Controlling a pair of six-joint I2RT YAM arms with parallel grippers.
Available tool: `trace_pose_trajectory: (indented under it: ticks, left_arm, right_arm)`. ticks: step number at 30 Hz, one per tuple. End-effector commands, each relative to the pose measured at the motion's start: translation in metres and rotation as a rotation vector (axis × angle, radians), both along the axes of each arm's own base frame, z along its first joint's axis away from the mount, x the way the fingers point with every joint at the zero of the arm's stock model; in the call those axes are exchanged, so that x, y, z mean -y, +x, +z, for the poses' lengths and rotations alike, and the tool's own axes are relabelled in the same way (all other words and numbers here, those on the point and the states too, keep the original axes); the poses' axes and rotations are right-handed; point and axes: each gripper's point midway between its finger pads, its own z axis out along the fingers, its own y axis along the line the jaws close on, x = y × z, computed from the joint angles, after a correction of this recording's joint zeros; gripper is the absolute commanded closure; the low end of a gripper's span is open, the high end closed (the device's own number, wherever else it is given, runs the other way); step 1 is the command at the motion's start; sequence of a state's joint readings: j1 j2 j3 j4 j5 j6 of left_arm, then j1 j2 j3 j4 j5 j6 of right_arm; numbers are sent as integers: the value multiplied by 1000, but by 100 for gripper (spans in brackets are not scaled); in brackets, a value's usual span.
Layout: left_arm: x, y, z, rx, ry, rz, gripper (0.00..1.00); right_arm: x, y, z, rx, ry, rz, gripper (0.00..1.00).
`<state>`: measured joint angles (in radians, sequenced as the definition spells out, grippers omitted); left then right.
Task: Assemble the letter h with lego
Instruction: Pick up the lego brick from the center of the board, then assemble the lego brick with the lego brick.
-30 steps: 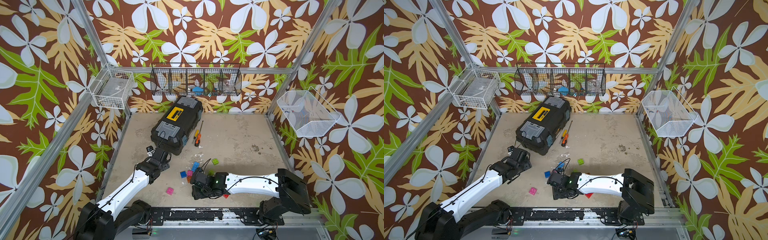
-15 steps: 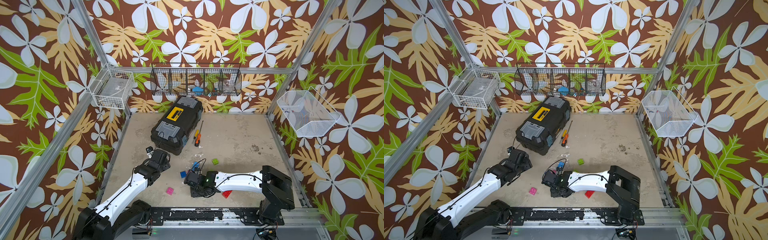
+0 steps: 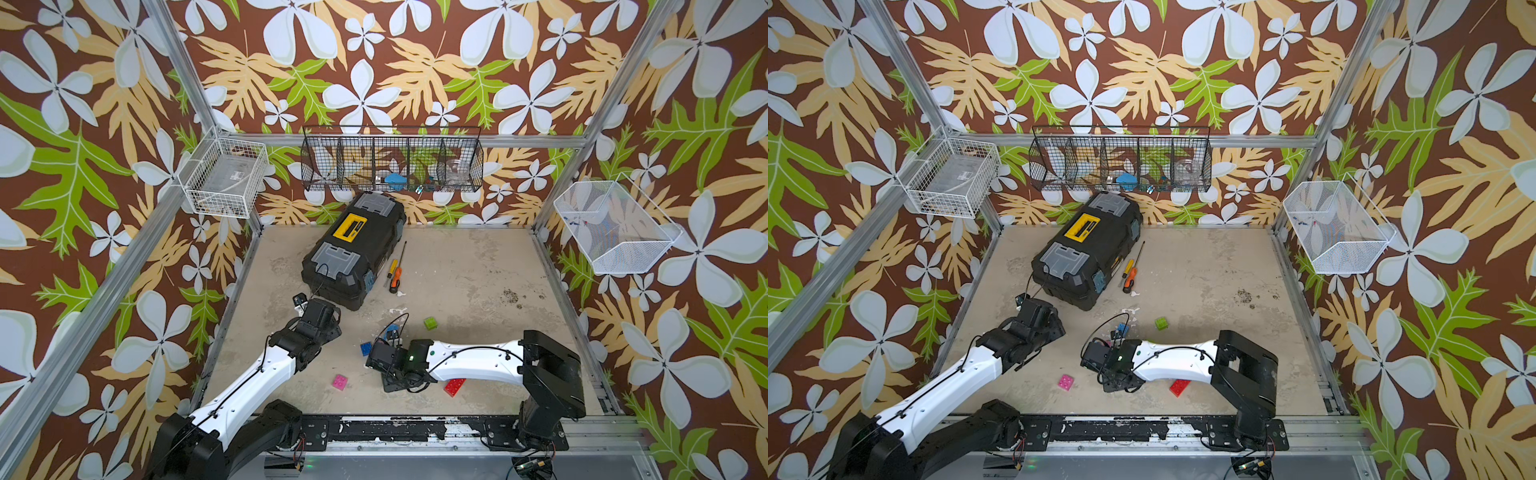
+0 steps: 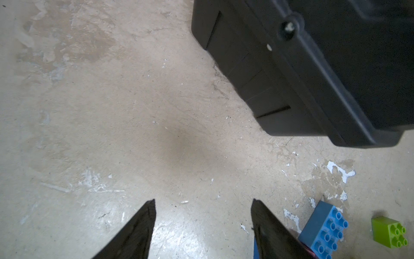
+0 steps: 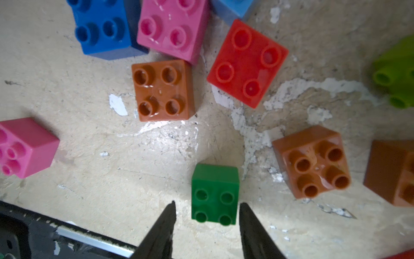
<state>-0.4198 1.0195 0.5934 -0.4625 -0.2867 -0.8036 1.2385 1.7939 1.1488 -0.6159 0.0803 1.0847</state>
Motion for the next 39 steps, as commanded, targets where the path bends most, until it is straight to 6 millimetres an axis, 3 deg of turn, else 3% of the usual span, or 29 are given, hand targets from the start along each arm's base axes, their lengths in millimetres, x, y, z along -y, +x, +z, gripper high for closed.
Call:
trace_pose_trajectory:
  ticks: [1, 9, 17, 21, 26, 30, 32, 39]
  left_arm:
    - [0, 2, 1, 7, 1, -2, 28]
    - [0, 2, 1, 7, -2, -3, 29]
    - [1, 2, 0, 5, -1, -7, 29]
    - [2, 2, -1, 4, -2, -12, 28]
    - [7, 3, -2, 5, -20, -38, 29]
    - [13, 3, -3, 7, -33, -77, 29]
    - [19, 3, -6, 5, -51, -107, 29]
    - [30, 3, -13, -18, -80, -157, 28]
  right_arm:
    - [1, 1, -4, -4, -26, 34, 51]
    - [9, 8, -7, 41, -76, 35, 63]
    - [12, 24, 22, 62, -9, 35, 70]
    - [25, 50, 52, 106, 26, 43, 69]
    - [69, 107, 69, 176, -8, 74, 69]
    - [116, 154, 69, 230, -128, 126, 67]
    - [130, 169, 65, 232, -149, 148, 67]
    - [129, 180, 39, 139, -79, 241, 67]
